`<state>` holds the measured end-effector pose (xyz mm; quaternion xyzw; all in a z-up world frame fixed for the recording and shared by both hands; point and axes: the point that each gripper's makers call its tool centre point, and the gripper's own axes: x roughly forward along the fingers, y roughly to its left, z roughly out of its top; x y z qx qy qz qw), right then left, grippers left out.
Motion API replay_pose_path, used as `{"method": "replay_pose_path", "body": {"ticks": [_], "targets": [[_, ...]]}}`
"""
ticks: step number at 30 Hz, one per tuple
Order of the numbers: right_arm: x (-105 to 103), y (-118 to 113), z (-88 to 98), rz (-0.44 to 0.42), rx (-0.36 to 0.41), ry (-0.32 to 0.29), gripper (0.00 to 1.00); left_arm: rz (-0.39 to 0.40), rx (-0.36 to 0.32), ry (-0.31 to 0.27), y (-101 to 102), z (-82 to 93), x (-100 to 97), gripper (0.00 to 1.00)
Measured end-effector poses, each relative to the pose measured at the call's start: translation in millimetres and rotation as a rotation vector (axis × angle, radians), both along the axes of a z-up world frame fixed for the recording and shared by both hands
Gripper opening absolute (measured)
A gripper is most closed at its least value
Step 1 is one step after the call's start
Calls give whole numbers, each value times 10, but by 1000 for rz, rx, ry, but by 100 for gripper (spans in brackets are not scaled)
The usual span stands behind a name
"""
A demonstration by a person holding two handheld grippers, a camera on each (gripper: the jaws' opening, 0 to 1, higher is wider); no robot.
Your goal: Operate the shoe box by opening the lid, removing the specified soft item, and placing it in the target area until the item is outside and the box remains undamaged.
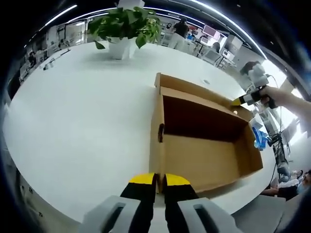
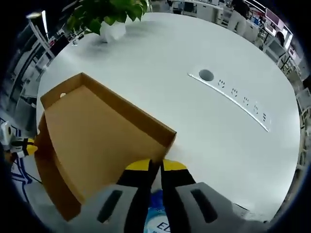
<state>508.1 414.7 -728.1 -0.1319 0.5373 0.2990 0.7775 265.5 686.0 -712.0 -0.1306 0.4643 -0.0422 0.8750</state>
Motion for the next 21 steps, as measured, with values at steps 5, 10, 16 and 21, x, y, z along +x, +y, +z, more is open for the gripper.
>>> {"method": "replay_pose_path", "body": {"ticks": [5, 10, 16, 21], "targets": [[-13, -1, 58, 0, -1, -21, 4, -2, -4, -4, -2, 1, -4, 5], [-20, -10, 132, 4, 2, -42, 4, 6, -13, -9, -4, 2, -11, 5], [-20, -11, 232, 8, 13, -67, 3, 3, -7, -11, -7, 3, -15, 5], [-30, -11, 305, 21, 15, -95, 3, 4, -11, -13, -3, -1, -11, 5]]}}
